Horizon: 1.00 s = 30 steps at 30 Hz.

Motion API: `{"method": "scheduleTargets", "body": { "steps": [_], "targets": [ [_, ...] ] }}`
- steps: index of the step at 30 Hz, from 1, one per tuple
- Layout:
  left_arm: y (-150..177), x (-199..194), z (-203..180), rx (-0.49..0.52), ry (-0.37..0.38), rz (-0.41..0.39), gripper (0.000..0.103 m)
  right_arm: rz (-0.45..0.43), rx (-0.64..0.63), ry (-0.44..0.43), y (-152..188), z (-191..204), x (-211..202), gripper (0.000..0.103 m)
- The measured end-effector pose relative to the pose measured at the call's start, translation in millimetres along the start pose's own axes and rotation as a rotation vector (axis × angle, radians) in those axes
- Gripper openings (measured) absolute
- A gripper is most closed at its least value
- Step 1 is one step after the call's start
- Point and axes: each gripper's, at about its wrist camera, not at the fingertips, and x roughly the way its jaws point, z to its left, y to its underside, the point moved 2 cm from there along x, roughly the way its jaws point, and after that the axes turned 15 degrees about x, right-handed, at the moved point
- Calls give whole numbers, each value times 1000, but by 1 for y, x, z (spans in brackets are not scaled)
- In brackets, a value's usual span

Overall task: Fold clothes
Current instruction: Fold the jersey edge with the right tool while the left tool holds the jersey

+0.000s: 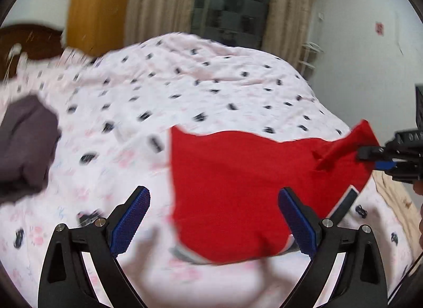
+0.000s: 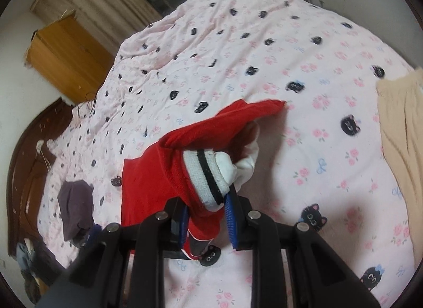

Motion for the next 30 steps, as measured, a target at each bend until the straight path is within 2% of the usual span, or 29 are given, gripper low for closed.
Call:
{"method": "scheduleTargets", "body": {
  "steps": [1, 3, 5, 7, 12, 22, 30],
  "targets": [
    [6, 4, 13, -51, 18, 11, 96, 1, -18, 4, 2, 6, 1, 25],
    [24, 20, 38, -191, 113, 62, 96, 5, -52, 11, 5, 17, 4, 25],
    [38, 29, 54, -297, 167, 85, 96, 9, -91, 18, 9, 30, 7, 25],
    [43, 28, 62, -345, 204, 54, 96, 12, -128, 25, 13, 41, 10, 25],
    [44, 24, 50, -295, 218, 37, 96, 26, -243, 44, 27, 73, 18, 25],
    [53, 16, 76, -420, 258, -34, 96, 81, -449, 70, 71, 122, 41, 25],
    [56, 15, 82, -451, 261, -53, 96, 166, -607, 130, 116, 129, 75, 25]
  ]
}}
